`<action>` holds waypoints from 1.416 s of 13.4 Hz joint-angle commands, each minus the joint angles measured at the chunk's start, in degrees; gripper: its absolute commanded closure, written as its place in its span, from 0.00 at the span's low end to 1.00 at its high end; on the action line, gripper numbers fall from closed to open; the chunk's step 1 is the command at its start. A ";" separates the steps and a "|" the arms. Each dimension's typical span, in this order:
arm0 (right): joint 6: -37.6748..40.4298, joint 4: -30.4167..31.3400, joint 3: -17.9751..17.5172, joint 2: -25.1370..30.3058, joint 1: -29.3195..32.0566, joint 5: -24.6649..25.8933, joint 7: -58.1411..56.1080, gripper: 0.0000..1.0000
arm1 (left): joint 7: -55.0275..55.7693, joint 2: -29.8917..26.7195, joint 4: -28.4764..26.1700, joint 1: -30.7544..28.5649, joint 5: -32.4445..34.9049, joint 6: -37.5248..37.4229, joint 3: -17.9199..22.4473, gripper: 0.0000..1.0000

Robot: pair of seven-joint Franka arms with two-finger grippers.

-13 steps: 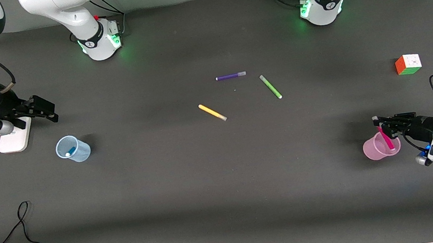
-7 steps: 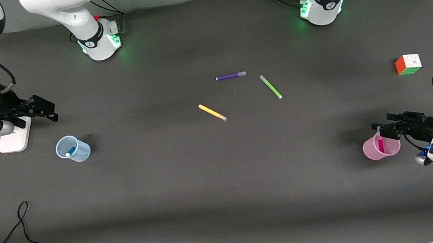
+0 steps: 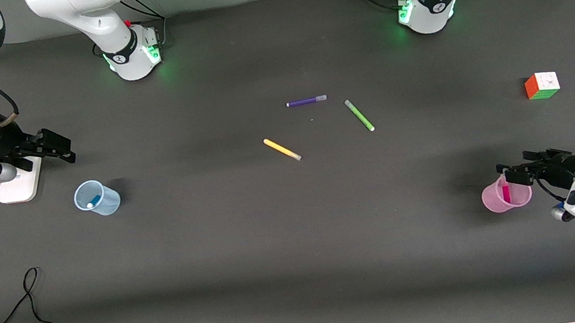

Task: Place pink and blue markers in matching cups

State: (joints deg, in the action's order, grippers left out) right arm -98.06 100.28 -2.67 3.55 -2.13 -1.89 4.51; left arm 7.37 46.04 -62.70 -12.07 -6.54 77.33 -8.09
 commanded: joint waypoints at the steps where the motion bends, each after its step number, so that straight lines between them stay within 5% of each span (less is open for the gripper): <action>1: 0.06 -1.05 -0.24 -1.26 0.37 0.04 1.02 0.00 | -0.07 -9.10 -3.29 5.56 6.69 0.27 1.14 0.01; 10: 0.23 -1.22 0.56 -1.88 1.08 0.31 0.58 0.00 | 3.01 -48.65 -38.18 9.09 9.17 14.42 0.97 0.01; 19: 0.85 -7.46 0.12 -6.10 0.73 0.75 1.37 0.00 | 3.18 -48.76 -33.46 8.47 9.09 11.35 1.14 0.01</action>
State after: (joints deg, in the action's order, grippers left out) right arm -98.22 94.71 -2.17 -1.56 -1.08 -1.72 4.51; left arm 10.09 -2.32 -96.83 -3.53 1.86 88.59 -6.79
